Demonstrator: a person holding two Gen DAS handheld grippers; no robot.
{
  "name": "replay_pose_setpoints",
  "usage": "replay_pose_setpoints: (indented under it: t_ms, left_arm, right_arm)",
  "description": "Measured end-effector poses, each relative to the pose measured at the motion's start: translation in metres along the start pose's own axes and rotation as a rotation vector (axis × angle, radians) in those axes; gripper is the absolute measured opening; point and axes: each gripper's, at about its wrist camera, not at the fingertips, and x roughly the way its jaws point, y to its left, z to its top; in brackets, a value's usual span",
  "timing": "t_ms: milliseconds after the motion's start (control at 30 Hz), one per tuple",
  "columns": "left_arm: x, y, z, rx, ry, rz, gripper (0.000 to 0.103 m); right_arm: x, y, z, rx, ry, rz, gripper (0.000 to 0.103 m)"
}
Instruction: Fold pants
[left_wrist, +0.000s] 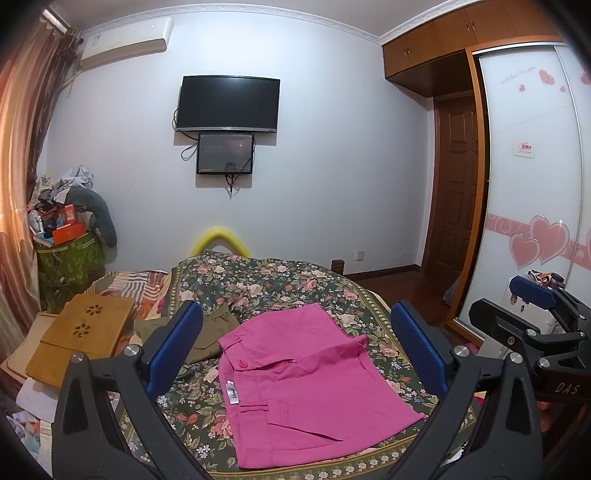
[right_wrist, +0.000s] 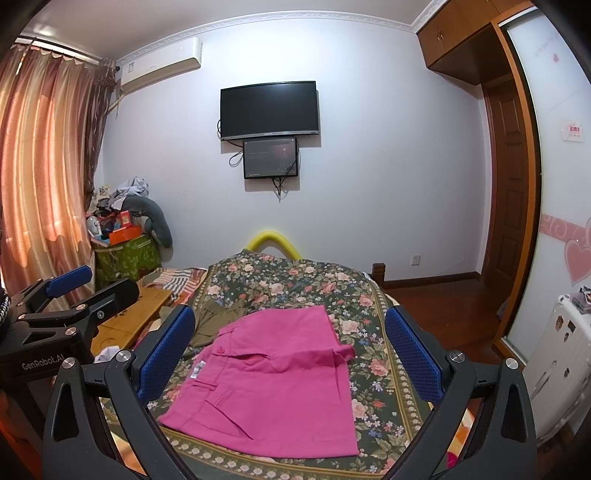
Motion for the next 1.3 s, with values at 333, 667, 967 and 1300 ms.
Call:
replay_pose_setpoints:
  t_ms: [333,667,967,1300]
  left_arm:
    - [0.0013,0.0020,0.0021,-0.010,0.007,-0.008,0.103]
    - [0.0015,0.0007,0.0021,0.003,0.003,-0.005,0.103]
    - [-0.0004,0.0005,0.0042,0.006,0.000,-0.008,0.103]
    - [0.0000,-0.0004,0.0043,0.007,0.001,-0.010,0.103]
  right_arm:
    - [0.0006,-0.0007,0.0004,0.001,0.005,0.001,0.102]
    - [0.0024,-0.0003,0.0006,0.002,0.006,0.003,0.102]
    - [0.0025,0.0004,0.0007,0.003,0.008,0.004,0.102]
    - [0.0067,0.0014,-0.0002,-0.007,0.013,0.008,0.102]
